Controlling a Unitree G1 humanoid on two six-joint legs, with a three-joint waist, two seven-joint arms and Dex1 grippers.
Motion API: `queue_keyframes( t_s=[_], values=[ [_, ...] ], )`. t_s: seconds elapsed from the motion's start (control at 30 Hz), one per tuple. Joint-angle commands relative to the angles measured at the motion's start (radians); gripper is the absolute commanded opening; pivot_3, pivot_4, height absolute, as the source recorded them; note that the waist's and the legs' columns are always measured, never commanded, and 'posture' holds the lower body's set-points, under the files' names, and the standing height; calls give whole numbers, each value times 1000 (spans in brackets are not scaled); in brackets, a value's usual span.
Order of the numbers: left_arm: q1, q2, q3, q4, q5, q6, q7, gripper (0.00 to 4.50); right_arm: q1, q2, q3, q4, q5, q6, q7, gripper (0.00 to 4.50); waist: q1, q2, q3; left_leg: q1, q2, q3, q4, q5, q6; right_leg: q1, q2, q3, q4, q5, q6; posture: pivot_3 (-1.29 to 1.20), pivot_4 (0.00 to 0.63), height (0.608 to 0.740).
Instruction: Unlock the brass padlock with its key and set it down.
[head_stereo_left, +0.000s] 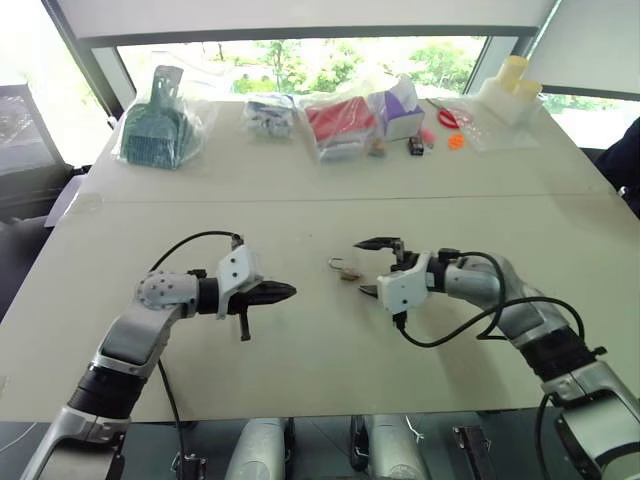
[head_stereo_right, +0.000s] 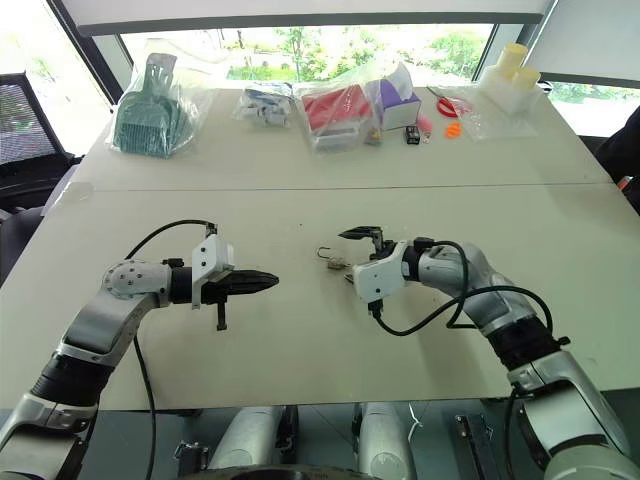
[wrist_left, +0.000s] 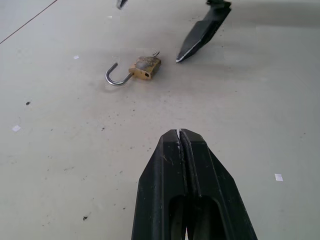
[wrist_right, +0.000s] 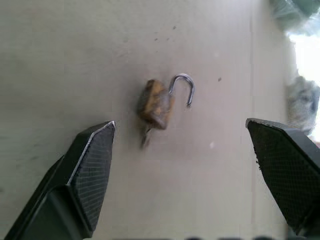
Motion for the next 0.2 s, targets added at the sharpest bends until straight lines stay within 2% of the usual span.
queue_keyframes(
  t_s=[0.03,0.13,0.2],
  values=[
    [-17,23,48,-42,-21,-4,10,0,49,-65,-103,-204,239,301,149,4478,0,0,0,0,0,0,0,0,0,0,0,0,0,0,0,0,150,740],
    [-14,39,70,-48,-24,-4,19,0,71,-88,-168,-321,392,559,185,4478,-4,0,0,1,1,0,0,0,0,0,0,0,0,0,0,0,150,740],
    [-7,44,84,-57,-33,2,22,0,79,-107,-200,-363,444,659,199,4478,-3,1,0,1,2,0,0,0,0,0,1,0,1,0,0,0,150,740]
  ],
)
